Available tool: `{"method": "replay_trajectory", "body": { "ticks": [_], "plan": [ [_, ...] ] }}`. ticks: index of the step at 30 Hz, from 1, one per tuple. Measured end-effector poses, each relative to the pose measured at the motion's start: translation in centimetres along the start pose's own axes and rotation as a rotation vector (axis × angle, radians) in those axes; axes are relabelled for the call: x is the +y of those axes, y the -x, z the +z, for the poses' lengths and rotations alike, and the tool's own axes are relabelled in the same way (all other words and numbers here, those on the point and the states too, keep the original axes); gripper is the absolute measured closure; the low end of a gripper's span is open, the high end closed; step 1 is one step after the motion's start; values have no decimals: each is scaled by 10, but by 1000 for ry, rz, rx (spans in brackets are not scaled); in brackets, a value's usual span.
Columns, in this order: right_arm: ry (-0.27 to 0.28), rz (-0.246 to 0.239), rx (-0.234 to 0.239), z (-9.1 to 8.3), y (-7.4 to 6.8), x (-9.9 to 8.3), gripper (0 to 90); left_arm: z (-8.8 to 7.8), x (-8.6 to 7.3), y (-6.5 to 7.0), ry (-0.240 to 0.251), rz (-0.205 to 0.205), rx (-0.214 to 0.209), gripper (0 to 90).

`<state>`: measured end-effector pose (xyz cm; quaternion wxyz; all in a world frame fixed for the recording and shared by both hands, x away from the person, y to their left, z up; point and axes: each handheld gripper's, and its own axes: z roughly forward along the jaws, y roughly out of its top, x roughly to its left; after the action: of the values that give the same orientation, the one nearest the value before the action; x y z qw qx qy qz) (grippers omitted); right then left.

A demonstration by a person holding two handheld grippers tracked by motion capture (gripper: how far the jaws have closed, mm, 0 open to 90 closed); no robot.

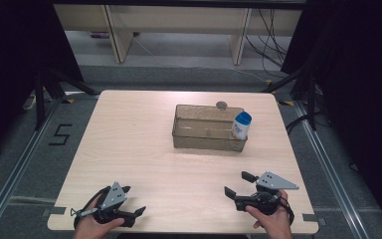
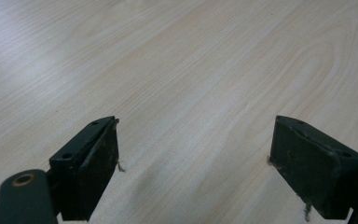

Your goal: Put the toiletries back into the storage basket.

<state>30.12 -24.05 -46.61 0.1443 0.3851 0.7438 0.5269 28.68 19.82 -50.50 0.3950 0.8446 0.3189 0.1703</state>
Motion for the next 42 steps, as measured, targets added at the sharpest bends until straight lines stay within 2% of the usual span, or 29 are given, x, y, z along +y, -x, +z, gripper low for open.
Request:
{"method": "replay_trajectory", "body": {
  "ticks": [1, 2, 3, 4, 5, 6, 7, 8, 10, 11, 14, 15, 16, 17, 18, 20, 21, 25, 26, 27, 29, 31, 33, 35, 36, 37, 38, 41, 42],
  "plan": [
    [7, -21, 1, 0, 1, -1, 156, 0, 0, 0, 0, 0, 0, 151],
    [-2, -15, 5, -1, 0, -1, 156, 0, 0, 0, 0, 0, 0, 151],
    [-11, 13, 4, -2, -3, -2, 156, 0, 0, 0, 0, 0, 0, 151],
    [2, -26, 4, -2, -1, -2, 156, 0, 0, 0, 0, 0, 0, 151],
    [3, -34, 1, -2, -1, -3, 156, 0, 0, 0, 1, -1, 1, 151],
    [-1, -13, 15, -3, -3, -4, 157, 0, 0, 0, 1, -1, 1, 151],
    [-4, -19, 12, -3, -4, -4, 156, 0, 0, 0, 0, -1, 1, 151],
    [-3, -4, 15, -3, -5, -5, 157, 0, 0, 0, 0, -1, 1, 151],
    [-7, -36, 3, -6, -4, -6, 156, 0, 0, 0, 2, -1, 1, 151],
    [-19, -19, 9, -6, -6, -7, 156, 1, 0, 1, 13, -15, 1, 151],
    [-16, -9, 23, -7, -8, -9, 156, 0, 0, 0, 0, -1, 1, 151],
    [-14, 16, 26, -8, -10, -10, 156, 1, 0, 1, 17, -20, 1, 151],
    [-11, -17, 16, -9, -8, -11, 157, 1, 0, 1, 16, -20, 0, 151],
    [-21, 1, 22, -10, -9, -11, 156, 1, 0, 1, 16, -19, 0, 151],
    [-17, -16, 19, -10, -8, -12, 157, 1, 0, 1, 15, -19, 1, 151],
    [-6, -12, 18, -11, -9, -14, 156, 1, 0, 1, 16, -20, 1, 151],
    [-19, 3, 29, -12, -11, -14, 156, 1, 0, 1, 16, -20, 1, 151],
    [-21, -29, 21, -14, -10, -16, 157, 1, 0, 1, 21, -20, -3, 151],
    [-45, 30, 34, -16, -15, -17, 156, 1, 0, 1, 18, -20, 1, 151],
    [-29, -11, 28, -15, -12, -17, 156, 1, 0, 1, 20, -20, -4, 151],
    [-21, -15, 24, -15, -13, -18, 157, 1, 0, 1, 16, -19, 1, 151],
    [-40, 11, 27, -17, -15, -19, 157, 1, 0, 2, 16, -20, 1, 151],
    [-32, -15, 17, -18, -13, -20, 157, 1, 0, 1, 12, -15, 4, 151],
    [-38, 8, 25, -18, -15, -22, 158, 1, 0, 1, 9, -12, 5, 151],
    [-44, -13, 19, -19, -14, -22, 158, 1, 0, 1, 16, -20, 1, 151],
    [-35, -14, 16, -19, -14, -22, 158, 1, 0, 1, 16, -20, 1, 151],
    [-50, -5, 11, -22, -16, -22, 158, 1, 0, 1, 16, -20, 1, 151],
    [-47, -21, -8, -24, -15, -23, 158, 0, 0, -1, -4, 4, 8, 151],
    [-51, -19, -3, -24, -15, -24, 158, 1, 0, 1, 10, -13, 5, 151]
  ]
}}
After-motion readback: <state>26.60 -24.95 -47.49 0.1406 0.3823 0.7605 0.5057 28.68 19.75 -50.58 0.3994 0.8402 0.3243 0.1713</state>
